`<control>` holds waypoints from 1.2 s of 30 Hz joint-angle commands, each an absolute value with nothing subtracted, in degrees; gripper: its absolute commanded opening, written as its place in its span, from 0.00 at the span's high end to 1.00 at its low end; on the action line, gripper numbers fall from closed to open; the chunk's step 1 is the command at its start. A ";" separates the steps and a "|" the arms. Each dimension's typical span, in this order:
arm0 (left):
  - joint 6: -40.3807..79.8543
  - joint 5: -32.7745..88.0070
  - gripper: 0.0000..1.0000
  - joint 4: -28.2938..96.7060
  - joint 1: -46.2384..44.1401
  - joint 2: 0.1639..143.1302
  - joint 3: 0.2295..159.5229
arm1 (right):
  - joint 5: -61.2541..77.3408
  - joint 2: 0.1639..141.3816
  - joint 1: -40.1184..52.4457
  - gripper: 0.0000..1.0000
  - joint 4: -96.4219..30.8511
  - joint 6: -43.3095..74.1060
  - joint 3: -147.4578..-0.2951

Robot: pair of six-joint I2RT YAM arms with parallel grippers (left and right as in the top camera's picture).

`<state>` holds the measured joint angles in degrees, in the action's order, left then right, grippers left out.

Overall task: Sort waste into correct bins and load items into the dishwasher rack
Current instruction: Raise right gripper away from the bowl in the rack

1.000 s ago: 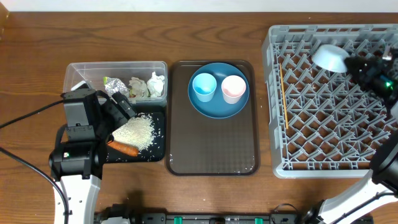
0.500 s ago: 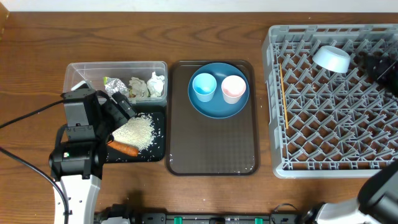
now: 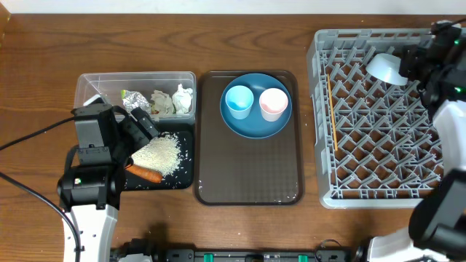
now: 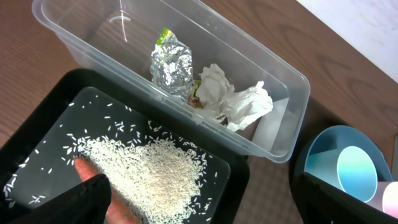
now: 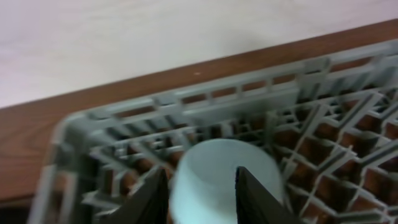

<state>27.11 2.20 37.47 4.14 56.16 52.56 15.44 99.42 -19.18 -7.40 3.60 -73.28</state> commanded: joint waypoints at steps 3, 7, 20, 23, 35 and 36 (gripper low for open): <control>26.61 1.89 0.05 37.50 4.43 56.12 53.60 | 10.55 103.09 -19.11 0.57 -7.77 2.07 -73.38; 26.61 1.89 0.04 37.50 4.45 56.12 53.60 | 10.55 104.97 -19.11 0.54 -8.84 2.04 -73.38; 26.61 1.89 0.05 37.50 4.43 56.12 53.60 | 11.62 105.65 -19.09 0.56 -16.64 4.23 -73.38; 26.61 1.89 0.05 37.50 4.43 56.12 53.60 | 18.55 104.81 -19.09 0.66 -17.52 4.23 -73.41; 26.61 1.89 0.05 37.50 4.43 56.12 53.60 | 17.61 99.42 -19.09 0.63 -13.82 4.16 -73.38; 26.61 1.89 0.05 37.50 4.43 56.12 53.60 | 16.05 99.72 -19.09 0.63 -12.86 4.16 -73.38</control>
